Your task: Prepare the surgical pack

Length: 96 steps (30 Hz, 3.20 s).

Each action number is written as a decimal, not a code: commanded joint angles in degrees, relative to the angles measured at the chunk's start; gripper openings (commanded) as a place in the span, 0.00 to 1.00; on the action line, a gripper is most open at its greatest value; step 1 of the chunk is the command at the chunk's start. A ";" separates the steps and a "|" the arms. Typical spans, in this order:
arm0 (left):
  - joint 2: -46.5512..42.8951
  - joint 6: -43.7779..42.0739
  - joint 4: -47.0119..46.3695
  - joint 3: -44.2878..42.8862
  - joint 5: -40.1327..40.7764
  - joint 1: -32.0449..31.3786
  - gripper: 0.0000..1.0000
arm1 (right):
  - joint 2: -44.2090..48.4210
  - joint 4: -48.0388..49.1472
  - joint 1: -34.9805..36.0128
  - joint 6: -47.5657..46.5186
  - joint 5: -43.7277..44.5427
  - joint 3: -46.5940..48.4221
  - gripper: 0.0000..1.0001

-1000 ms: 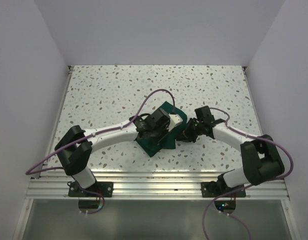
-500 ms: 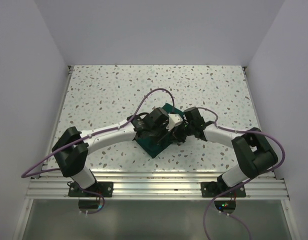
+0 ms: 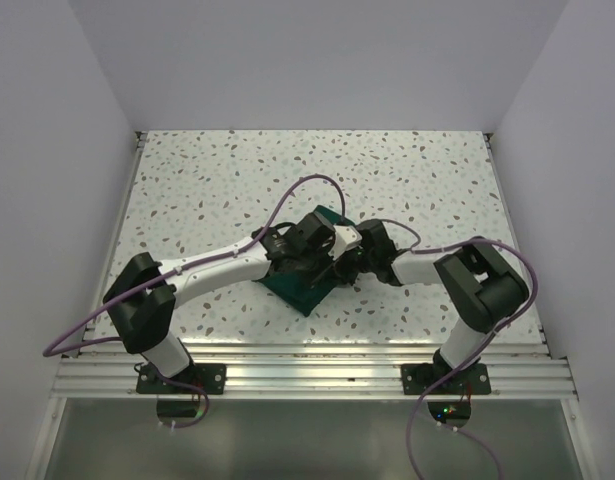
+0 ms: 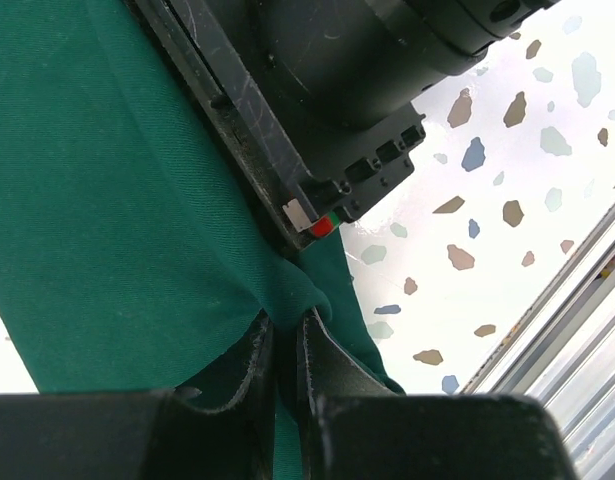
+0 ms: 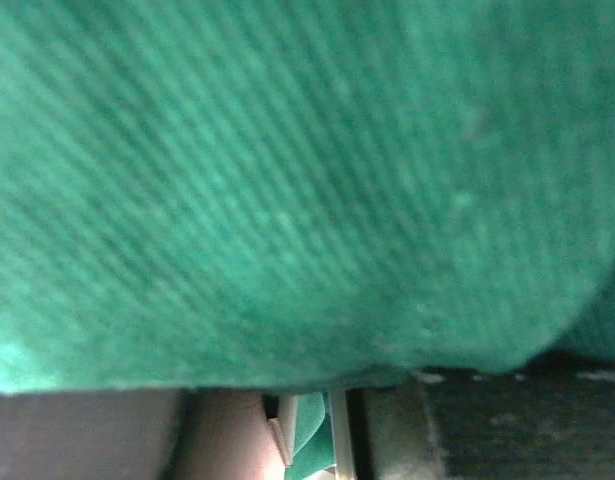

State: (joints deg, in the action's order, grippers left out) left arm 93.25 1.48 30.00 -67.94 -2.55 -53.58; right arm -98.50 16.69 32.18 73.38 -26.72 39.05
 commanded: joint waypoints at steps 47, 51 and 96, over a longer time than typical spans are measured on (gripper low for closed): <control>-3.78 2.22 -5.30 4.57 -0.18 -1.17 0.00 | 16.74 -30.81 -12.39 -13.86 -1.50 -2.06 0.31; -4.39 2.22 -6.09 5.71 -0.44 -1.17 0.00 | 18.08 -38.31 -14.25 -19.15 1.76 3.31 0.43; -4.75 0.02 -6.44 7.83 -0.88 -1.17 0.00 | 7.36 -29.43 -17.86 -10.46 -4.57 11.75 0.69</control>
State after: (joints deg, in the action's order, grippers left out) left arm 89.97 2.33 23.64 -60.10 -2.37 -54.19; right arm -91.05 -10.26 14.44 63.40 -31.24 47.90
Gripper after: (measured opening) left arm 0.119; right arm 0.682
